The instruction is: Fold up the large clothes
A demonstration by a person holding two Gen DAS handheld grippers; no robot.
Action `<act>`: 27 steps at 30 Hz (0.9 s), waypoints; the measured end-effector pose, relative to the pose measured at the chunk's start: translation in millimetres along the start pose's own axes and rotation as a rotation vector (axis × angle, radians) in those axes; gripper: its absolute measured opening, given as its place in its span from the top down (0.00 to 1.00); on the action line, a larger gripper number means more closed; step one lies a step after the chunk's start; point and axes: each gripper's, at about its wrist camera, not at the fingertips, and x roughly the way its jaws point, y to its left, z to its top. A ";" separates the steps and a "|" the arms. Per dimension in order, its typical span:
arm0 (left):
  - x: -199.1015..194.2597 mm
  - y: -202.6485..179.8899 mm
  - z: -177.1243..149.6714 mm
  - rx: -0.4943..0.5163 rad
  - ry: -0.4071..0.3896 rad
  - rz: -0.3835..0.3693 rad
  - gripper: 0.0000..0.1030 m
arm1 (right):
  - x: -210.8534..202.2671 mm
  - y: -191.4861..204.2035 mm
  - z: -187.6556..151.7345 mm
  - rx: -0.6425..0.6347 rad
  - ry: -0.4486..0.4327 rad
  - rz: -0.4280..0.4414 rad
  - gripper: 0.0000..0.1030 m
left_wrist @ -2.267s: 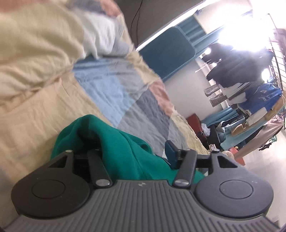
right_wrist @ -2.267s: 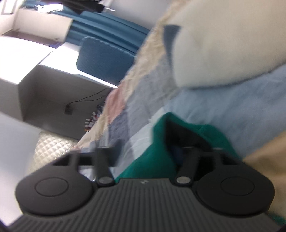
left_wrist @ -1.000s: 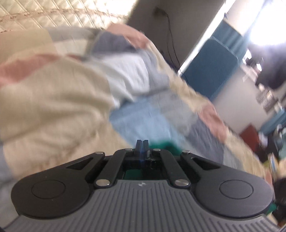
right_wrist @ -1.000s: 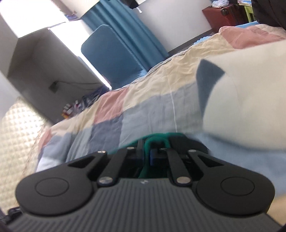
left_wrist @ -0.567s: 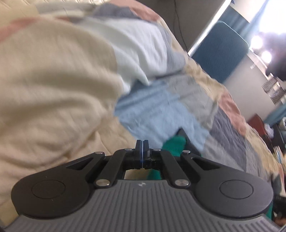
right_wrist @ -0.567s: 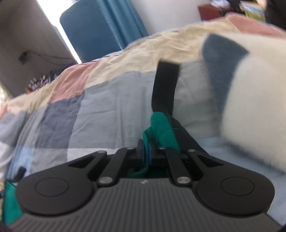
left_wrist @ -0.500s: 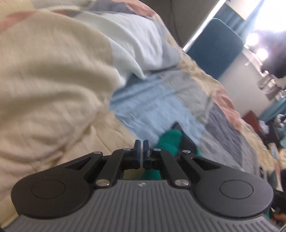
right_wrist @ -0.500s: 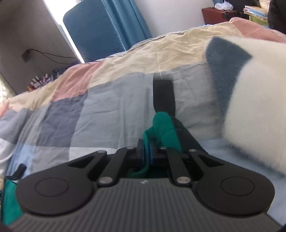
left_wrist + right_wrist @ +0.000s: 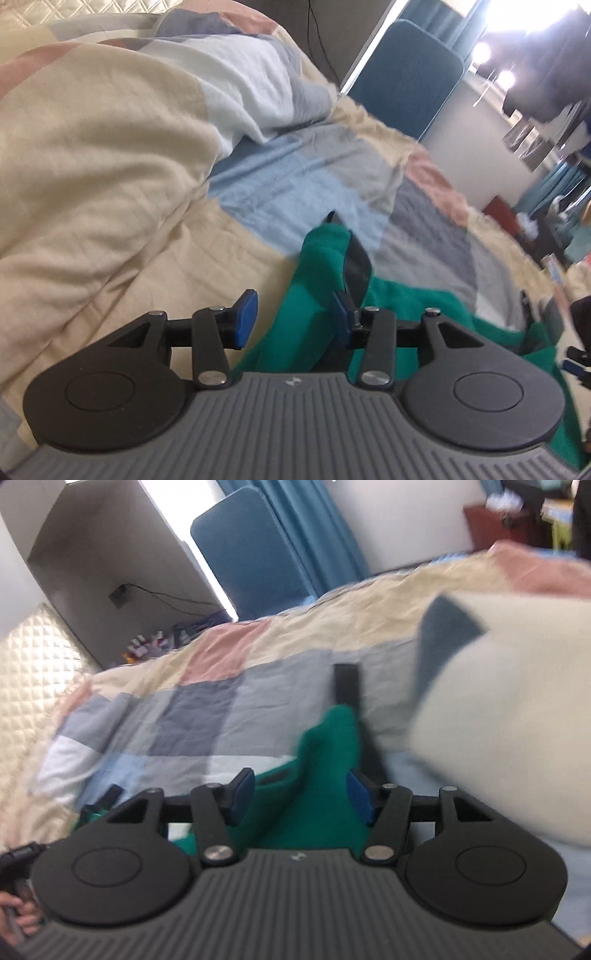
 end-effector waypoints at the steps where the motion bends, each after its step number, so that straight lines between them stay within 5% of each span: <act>1: 0.0 -0.9 -1.5 0.003 0.001 0.009 0.51 | -1.2 -4.4 -1.3 0.001 0.003 -0.039 0.43; 4: 4.0 -2.9 -2.9 -0.001 0.023 -0.001 0.51 | -1.9 -15.6 -6.8 0.010 0.001 -0.091 0.43; 10: 15.1 -6.0 -2.9 0.012 0.076 -0.017 0.42 | 27.4 -14.5 -13.0 -0.006 0.094 -0.051 0.45; 13: 15.9 -3.0 -1.0 -0.004 0.090 -0.048 0.38 | 32.0 -11.3 -13.7 0.002 0.086 -0.041 0.61; 14: 15.0 -1.4 -0.2 -0.007 0.088 -0.055 0.37 | 30.8 -8.9 -13.0 -0.006 0.074 -0.034 0.79; 16: 12.7 2.7 0.6 -0.021 0.084 -0.070 0.37 | 24.0 -4.7 -11.7 -0.034 0.039 -0.028 0.87; 23: 0.1 3.7 -4.5 -0.016 0.035 -0.188 0.30 | -8.6 -5.1 1.0 -0.050 -0.139 -0.044 0.91; 27: 1.8 -12.7 -11.4 0.098 0.026 -0.097 0.41 | -10.5 -2.9 3.3 -0.059 -0.168 -0.058 0.91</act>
